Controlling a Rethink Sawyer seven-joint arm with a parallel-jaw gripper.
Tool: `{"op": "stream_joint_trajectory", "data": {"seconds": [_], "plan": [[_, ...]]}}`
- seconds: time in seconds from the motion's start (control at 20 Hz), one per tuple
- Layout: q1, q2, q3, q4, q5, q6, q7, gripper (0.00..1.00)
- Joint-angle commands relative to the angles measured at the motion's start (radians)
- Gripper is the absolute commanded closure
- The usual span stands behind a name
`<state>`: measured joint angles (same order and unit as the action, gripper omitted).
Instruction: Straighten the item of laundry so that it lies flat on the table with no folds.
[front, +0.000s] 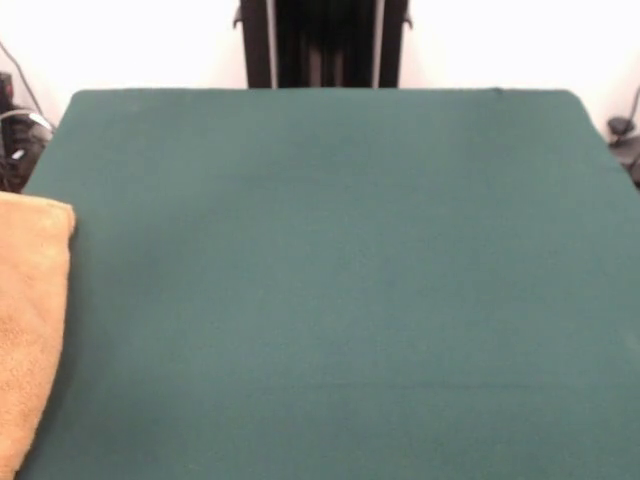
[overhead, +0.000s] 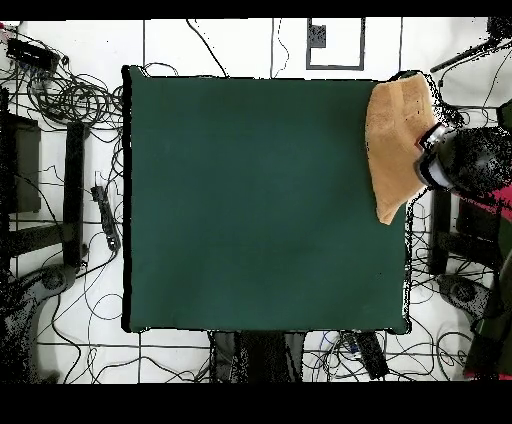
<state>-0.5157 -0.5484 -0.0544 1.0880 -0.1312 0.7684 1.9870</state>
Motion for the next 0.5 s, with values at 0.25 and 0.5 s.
{"op": "stream_joint_trajectory", "data": {"seconds": [0.25,0.5], "plan": [[0.149,-0.005,0.104,0.17,-0.017,0.006,0.01,1.0],[0.173,0.006,0.081,0.185,-0.02,-0.027,0.045,1.0]]}}
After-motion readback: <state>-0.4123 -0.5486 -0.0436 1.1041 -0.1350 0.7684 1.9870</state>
